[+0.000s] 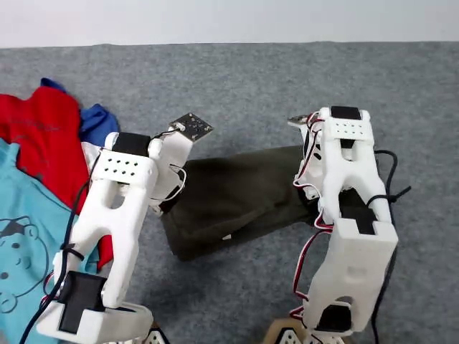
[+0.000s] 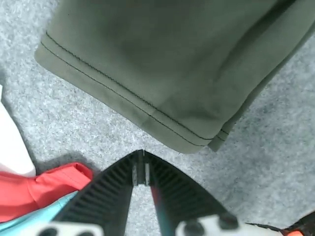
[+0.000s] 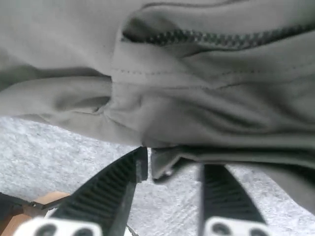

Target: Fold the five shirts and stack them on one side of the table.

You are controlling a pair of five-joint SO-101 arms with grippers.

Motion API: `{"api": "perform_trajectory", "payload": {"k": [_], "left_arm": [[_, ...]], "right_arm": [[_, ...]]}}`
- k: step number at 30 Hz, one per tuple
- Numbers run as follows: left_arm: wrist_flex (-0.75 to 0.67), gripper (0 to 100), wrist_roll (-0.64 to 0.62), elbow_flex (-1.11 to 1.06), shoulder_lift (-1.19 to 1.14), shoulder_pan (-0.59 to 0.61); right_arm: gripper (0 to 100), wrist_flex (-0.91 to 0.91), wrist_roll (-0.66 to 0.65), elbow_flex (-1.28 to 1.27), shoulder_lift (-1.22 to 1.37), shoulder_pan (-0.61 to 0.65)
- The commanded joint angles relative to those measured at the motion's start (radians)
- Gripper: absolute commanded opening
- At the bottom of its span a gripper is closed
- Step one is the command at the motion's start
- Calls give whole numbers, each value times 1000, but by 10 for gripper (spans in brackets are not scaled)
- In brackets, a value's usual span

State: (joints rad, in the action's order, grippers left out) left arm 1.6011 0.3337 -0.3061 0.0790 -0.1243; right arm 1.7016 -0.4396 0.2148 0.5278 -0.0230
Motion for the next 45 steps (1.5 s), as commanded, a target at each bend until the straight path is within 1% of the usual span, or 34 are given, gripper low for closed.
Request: {"api": "perform_trajectory", "payload": {"k": [1, 6, 12, 17, 19, 24, 31, 34, 40, 42, 45], "left_arm": [[-12, 2, 6, 4, 38, 3], [-12, 2, 6, 4, 38, 3], [-28, 2, 6, 2, 38, 3], [-28, 2, 6, 4, 38, 3], [-28, 2, 6, 4, 38, 3], [-25, 2, 6, 2, 38, 3], [-26, 2, 6, -31, 38, 3], [-26, 2, 6, -48, 38, 5], [-26, 2, 6, -48, 38, 5], [-26, 2, 8, -47, 38, 5], [-26, 2, 8, -47, 38, 5]], "right_arm": [[74, -8, 9, 12, -8, -10], [10, -28, 9, 12, -64, -44], [9, -36, 2, 12, -148, -44], [9, -36, 8, 68, -153, -28], [9, -64, 8, 91, -150, -27], [9, -125, 5, 130, -87, 5], [15, -124, 8, 276, 76, 33], [56, -94, 8, 333, 139, 33], [245, 5, 2, 413, 234, 68], [266, 38, 2, 431, 239, 85], [270, 84, 0, 480, 239, 102]]}}
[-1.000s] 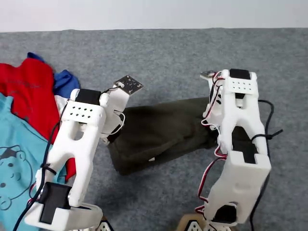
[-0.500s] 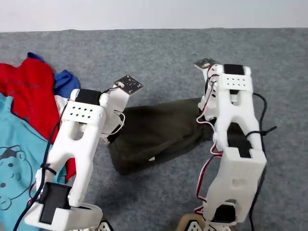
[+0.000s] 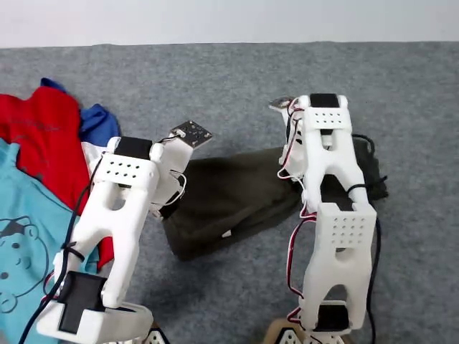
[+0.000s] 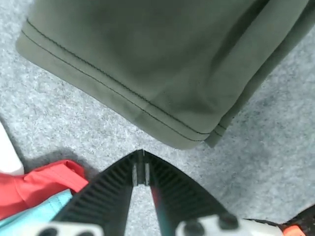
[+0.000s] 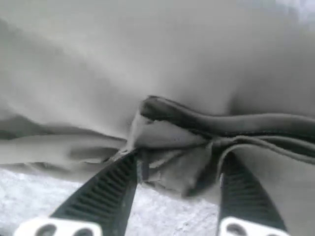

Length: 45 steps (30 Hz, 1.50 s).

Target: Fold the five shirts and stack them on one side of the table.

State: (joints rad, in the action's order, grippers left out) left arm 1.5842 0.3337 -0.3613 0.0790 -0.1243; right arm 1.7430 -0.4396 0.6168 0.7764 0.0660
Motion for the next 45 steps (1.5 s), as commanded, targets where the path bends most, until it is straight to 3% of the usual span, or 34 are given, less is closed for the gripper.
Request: {"api": "perform_trajectory", "payload": {"k": [1, 18, 28, 45], "left_arm": [[-9, 2, 8, 8, 38, 5], [-31, 2, 9, 7, 38, 5], [-26, 2, 54, 7, 38, 5], [-31, 2, 54, 8, 38, 0]], "right_arm": [[270, 47, 0, 94, -12, 16], [267, 50, 6, 106, -22, 116], [270, 51, 2, -32, -31, 90], [309, 51, 0, -152, -349, 54]]}}
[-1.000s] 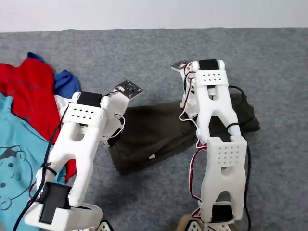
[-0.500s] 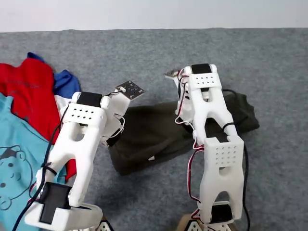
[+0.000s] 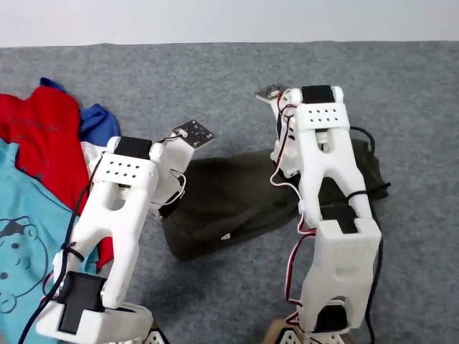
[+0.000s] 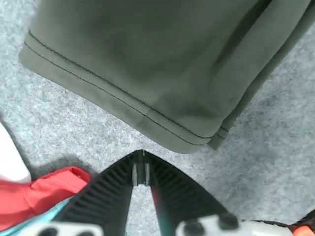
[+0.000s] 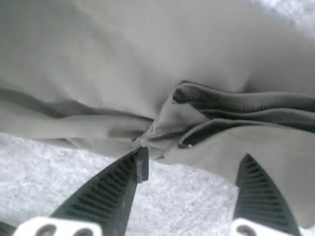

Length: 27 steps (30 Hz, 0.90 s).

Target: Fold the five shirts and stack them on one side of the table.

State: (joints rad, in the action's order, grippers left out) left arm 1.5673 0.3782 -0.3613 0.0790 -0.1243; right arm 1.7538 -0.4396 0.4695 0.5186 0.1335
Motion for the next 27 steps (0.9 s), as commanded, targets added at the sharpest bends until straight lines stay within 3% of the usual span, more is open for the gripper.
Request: {"api": "perform_trajectory", "payload": {"k": [1, 6, 15, 27], "left_arm": [[-14, 2, 9, 8, 38, 0], [-28, 2, 9, 8, 38, 0], [-25, 2, 9, 5, 38, 3], [-21, 2, 9, 5, 38, 3]], "right_arm": [[305, 41, 0, -14, -99, -13], [266, 36, 0, -60, -88, -21], [95, 21, 0, -57, -31, -82], [57, -53, 0, -44, 53, -90]]}}
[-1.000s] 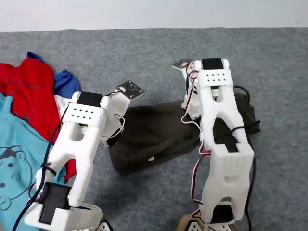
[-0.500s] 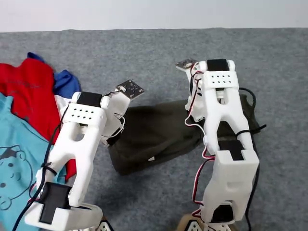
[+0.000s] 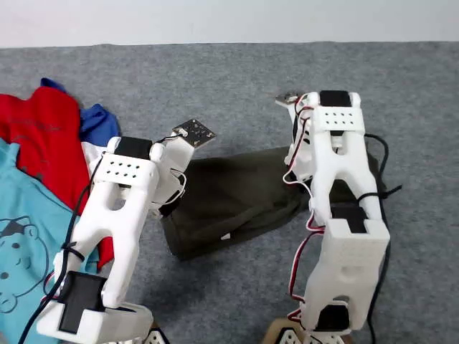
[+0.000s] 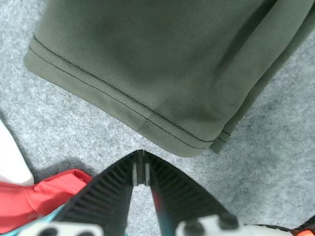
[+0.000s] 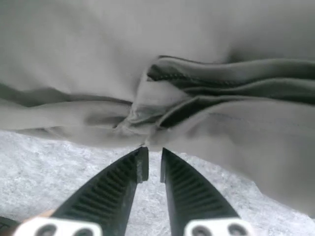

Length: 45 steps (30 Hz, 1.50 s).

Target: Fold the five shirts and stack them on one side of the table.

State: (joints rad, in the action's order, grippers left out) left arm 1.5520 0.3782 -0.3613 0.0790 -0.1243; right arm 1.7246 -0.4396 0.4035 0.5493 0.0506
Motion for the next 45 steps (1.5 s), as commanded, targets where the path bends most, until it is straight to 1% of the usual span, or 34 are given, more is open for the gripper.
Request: {"api": "perform_trajectory", "payload": {"k": [1, 5, 8, 16, 20, 24, 27, 30, 32, 34, 39, 41, 45], "left_arm": [[-5, 2, 9, 5, 38, 5], [-5, 2, 9, 5, 38, 5], [-5, 2, 6, 5, 46, 5], [-5, 2, 0, 8, 48, 5], [-5, 2, -69, 12, 54, 5], [-8, 2, -118, 30, 163, 29], [-12, 2, -149, 59, 296, 95], [-12, 2, -184, 79, 402, 210], [-12, 2, -201, 79, 450, 307], [-5, 2, -210, 77, 482, 404], [48, 2, -212, 77, 523, 601], [77, 2, -212, 77, 529, 657], [110, 2, -212, 54, 534, 715]], "right_arm": [[57, -30, 0, 21, 48, -4], [57, -24, 0, 23, 119, 19], [59, -18, 3, 25, 105, 19], [62, 62, 3, 21, -130, 19], [62, 65, 6, 17, -236, 19], [61, 65, 8, 17, -297, 19], [58, 65, 14, 17, -320, 21], [57, 65, 109, 17, -334, 61], [57, 65, 198, 17, -338, 116], [57, 62, 256, 18, -332, 185], [57, 54, 272, 25, -285, 341], [58, 51, 281, 26, -257, 390], [63, 41, 379, 63, -189, 446]]}}
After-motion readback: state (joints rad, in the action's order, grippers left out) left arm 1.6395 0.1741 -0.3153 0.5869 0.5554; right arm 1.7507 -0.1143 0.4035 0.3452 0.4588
